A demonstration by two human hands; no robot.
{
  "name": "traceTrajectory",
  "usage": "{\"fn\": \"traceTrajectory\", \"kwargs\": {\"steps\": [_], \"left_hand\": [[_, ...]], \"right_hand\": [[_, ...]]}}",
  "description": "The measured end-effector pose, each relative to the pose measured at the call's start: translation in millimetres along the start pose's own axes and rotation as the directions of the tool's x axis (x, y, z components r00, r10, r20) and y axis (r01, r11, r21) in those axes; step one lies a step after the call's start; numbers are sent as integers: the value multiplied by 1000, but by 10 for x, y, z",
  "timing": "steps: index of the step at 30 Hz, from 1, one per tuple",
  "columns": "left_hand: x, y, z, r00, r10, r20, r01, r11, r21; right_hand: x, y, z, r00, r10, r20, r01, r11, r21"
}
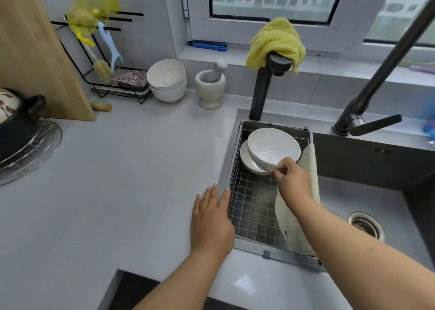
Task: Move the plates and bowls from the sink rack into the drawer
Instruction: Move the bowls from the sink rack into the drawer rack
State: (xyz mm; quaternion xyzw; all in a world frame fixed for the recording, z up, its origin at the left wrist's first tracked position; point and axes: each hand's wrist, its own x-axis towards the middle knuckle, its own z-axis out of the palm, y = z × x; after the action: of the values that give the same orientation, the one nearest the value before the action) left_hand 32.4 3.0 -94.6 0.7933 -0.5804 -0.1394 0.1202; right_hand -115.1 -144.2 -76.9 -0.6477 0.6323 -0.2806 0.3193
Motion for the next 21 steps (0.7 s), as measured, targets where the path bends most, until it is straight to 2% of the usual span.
{"fn": "traceTrajectory", "kwargs": {"steps": [4, 7, 10, 13, 14, 16, 18, 21], "left_hand": [[-13, -21, -6, 999, -3, -50, -4, 988, -152], [-63, -51, -70, 998, -60, -27, 45, 922, -384], [-250, 36, -246, 978, -208, 32, 169, 684, -710], [-528, 201, -409, 947, -320, 7, 177, 504, -845], [-631, 262, -470, 938, -346, 32, 180, 404, -897], [-855, 379, -579, 934, -329, 138, 210, 194, -958], [-1096, 478, -673, 927, -279, 252, 273, 38, -961], [-1443, 558, -712, 897, -291, 334, 327, -74, -942]], "right_hand": [[-364, -87, -219, 999, -30, -24, 31, 999, 40], [-701, -145, -384, 998, -49, -28, 50, 996, 68], [-1032, -162, -517, 996, -87, -9, 87, 995, 49], [-1370, -164, -612, 983, -181, 41, 180, 984, 12], [-1483, -162, -639, 973, -222, 60, 223, 975, 0], [-1717, -151, -697, 945, -311, 100, 314, 949, -20], [-1953, -131, -758, 910, -390, 142, 396, 918, -16], [-2230, -79, -835, 866, -461, 191, 465, 885, 29]]}}
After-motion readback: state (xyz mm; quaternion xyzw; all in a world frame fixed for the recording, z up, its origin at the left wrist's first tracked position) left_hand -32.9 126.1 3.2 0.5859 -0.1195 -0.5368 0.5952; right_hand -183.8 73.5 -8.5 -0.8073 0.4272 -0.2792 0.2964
